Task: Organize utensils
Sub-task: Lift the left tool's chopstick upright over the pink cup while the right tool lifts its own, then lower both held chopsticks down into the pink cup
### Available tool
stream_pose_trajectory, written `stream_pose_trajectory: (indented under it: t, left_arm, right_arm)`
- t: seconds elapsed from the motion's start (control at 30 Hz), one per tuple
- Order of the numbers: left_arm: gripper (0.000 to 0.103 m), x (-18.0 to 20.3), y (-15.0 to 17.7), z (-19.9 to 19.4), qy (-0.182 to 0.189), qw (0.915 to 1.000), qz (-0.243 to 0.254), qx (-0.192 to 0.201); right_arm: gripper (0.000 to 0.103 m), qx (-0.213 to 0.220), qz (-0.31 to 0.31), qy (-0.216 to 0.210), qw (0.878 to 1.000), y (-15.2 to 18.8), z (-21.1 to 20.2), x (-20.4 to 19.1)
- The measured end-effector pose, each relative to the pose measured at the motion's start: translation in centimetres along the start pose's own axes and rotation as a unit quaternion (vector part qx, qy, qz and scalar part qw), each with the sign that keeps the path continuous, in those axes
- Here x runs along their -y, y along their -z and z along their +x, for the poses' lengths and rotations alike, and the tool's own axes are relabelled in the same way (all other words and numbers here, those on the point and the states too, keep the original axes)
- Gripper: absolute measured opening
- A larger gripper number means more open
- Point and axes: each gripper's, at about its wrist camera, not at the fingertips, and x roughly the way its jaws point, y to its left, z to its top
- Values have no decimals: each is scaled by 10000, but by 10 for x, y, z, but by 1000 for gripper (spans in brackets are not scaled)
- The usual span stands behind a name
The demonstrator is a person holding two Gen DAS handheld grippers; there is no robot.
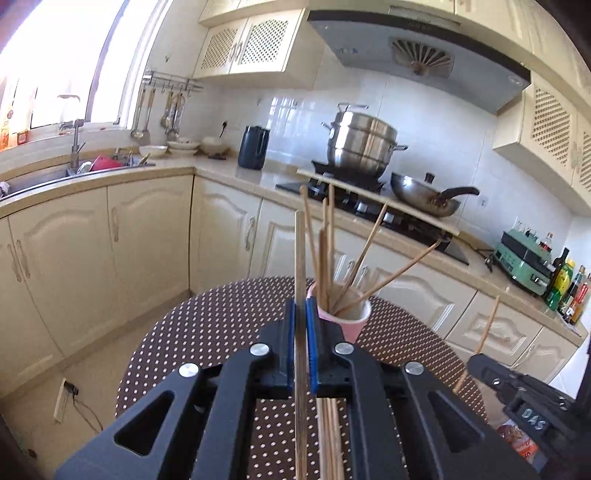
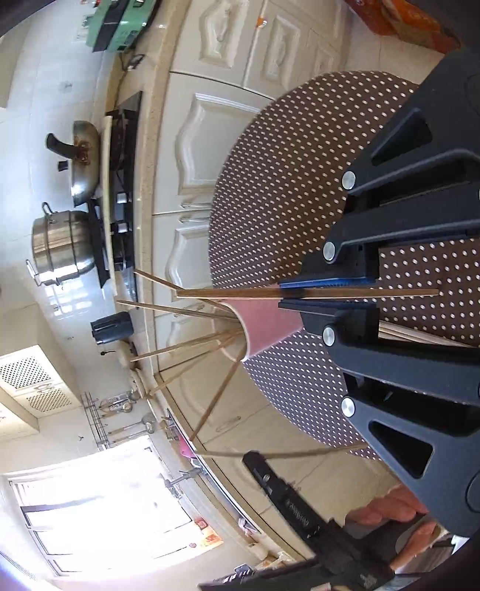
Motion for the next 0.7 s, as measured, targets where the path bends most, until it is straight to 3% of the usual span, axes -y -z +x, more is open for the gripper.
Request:
stream_pose_trajectory:
  t: [0.33,0.7]
  left_arm:
    - [7,25,-18,-7,25,9987,214,456]
    - [7,16,-49,17,206,9938,-623,896]
  right_arm:
    - [6,267,69,-30,9996,-17,-6,1]
    - [6,849,-74,-131,9963,-59,-22,-8]
